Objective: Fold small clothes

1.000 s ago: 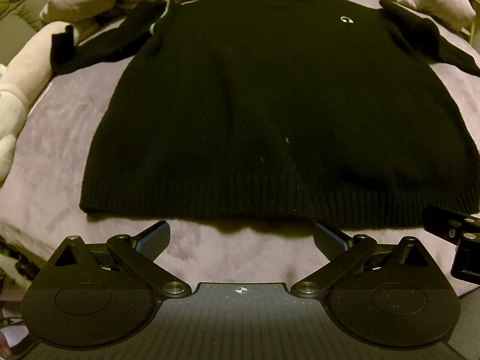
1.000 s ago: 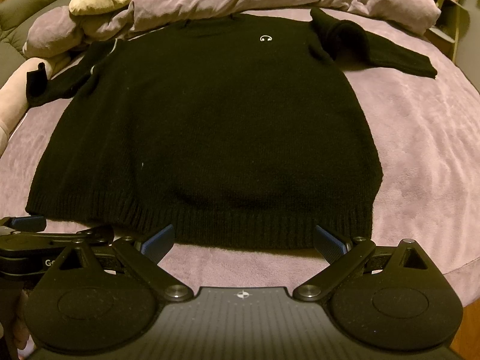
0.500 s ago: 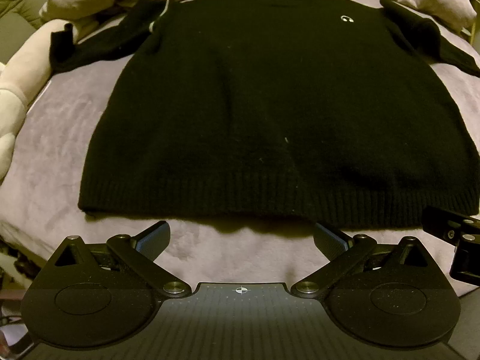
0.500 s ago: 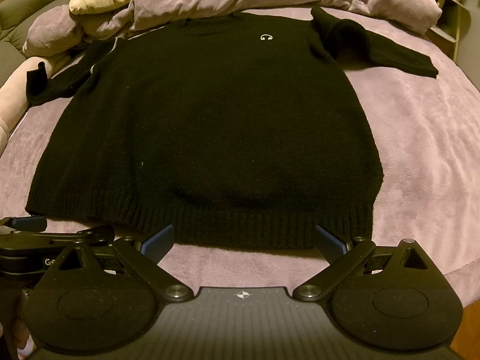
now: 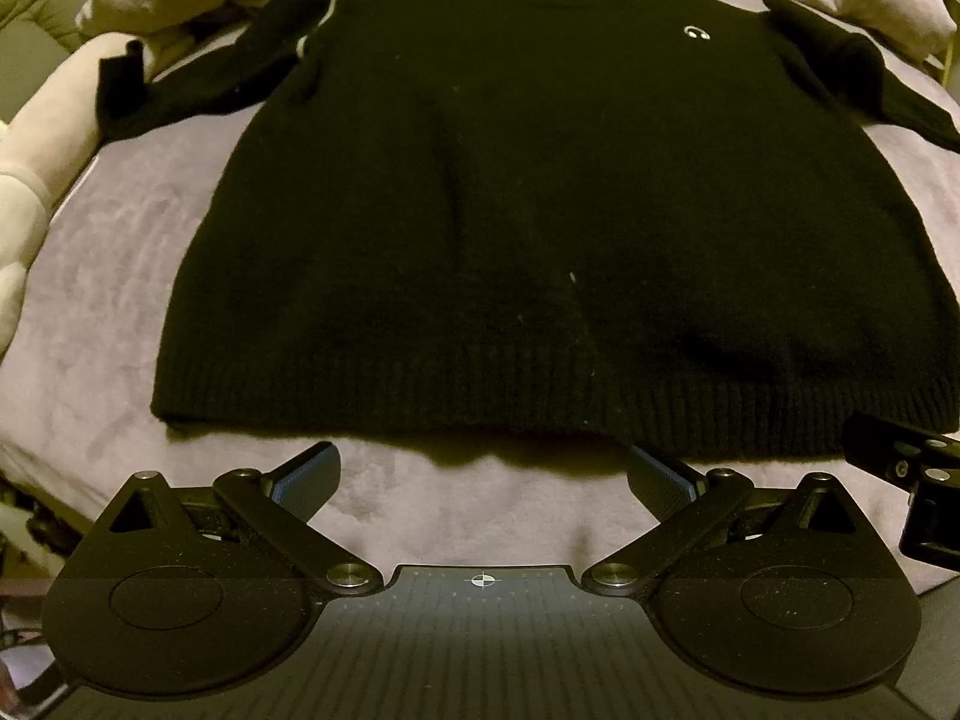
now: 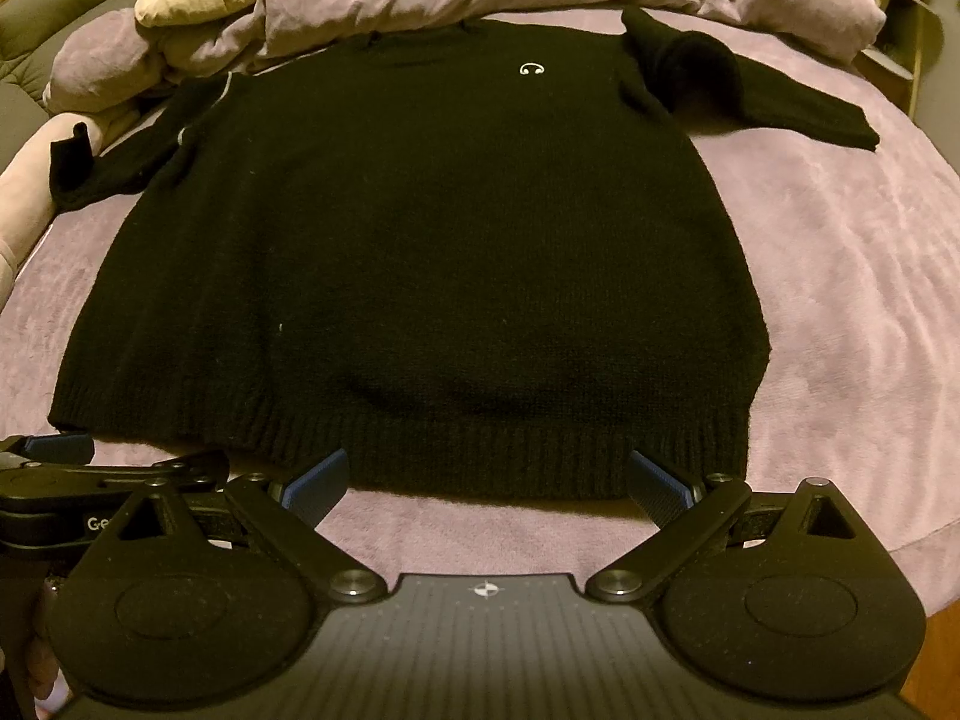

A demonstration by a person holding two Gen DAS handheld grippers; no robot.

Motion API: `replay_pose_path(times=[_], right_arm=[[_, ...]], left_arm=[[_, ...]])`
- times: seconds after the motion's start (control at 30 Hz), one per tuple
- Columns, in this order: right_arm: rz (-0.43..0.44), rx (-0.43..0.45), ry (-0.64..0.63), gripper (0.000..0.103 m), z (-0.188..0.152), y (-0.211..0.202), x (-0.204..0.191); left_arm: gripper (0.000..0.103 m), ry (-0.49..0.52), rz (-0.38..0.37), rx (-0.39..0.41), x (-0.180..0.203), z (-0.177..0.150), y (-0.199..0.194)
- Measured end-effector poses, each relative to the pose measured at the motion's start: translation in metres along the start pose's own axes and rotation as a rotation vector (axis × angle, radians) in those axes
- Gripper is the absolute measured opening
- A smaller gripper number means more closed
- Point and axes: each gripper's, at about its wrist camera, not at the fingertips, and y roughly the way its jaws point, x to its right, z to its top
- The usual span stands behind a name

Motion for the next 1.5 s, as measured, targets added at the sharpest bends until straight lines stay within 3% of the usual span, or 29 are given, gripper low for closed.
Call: replay_pose_path(times=[0.9, 1.3, 1.5], right_arm=[[0.029, -0.031, 0.025, 0.099, 0.002, 0.017, 0.008], [0.132, -0.044, 0.172, 0.099, 0.003, 0.048, 0.053], [0.167, 0.044, 0.298, 0.099, 0.001, 0.073, 0.088]], left_arm=[[0.103, -0.011, 0.005, -0.037, 0.000, 0.005, 0.014], [0.103, -0.064, 0.010, -0.059, -0.004, 0.015, 0.020], [0.103, -0.103, 0.023, -0.001, -0.004, 0.037, 0.015]])
